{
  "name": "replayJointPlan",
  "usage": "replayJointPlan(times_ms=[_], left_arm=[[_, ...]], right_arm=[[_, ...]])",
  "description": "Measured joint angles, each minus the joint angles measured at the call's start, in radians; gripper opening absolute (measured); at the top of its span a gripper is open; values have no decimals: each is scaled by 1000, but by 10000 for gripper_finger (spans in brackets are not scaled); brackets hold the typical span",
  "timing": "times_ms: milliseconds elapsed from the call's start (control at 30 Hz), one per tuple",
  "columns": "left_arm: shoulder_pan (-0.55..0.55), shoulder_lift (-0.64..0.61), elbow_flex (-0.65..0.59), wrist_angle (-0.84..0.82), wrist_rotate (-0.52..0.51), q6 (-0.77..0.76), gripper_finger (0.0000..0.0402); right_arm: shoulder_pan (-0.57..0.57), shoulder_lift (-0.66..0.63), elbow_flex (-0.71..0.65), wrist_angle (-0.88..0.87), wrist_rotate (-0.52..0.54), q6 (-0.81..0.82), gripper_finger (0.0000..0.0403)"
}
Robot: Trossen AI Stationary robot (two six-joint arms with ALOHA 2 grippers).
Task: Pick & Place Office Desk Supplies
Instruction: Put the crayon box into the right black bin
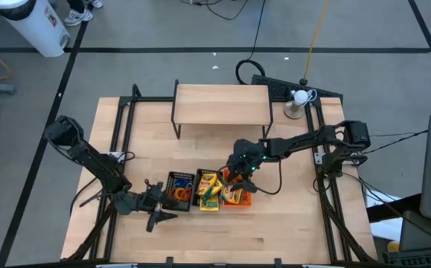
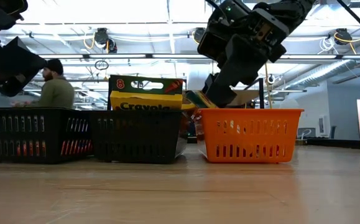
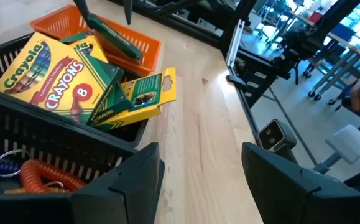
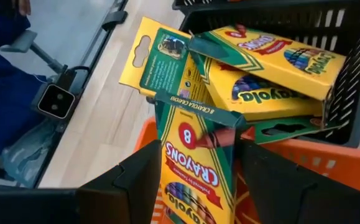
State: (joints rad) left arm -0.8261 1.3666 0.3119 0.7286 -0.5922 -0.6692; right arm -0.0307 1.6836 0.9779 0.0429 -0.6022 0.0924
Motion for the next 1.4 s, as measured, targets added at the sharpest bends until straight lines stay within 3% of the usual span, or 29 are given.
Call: replayJointPlan(times_ms=[267,500,933,1233,1400], left_arm=[[0,0,0,41,0,5,230],[0,0,0,41,0,6,230],[0,0,0,40,0,9,230],[0,0,0,40,0,12,230],[0,0,0,40,0,12,230]], right_arm=[[0,0,0,-2,-6,19,208],[0,0,0,9,-88,26,194],[1,0,0,5,-68,-30,107],[44,0,0,-50,53,-86,8],[46,0,-1,-45,63,-74,1]])
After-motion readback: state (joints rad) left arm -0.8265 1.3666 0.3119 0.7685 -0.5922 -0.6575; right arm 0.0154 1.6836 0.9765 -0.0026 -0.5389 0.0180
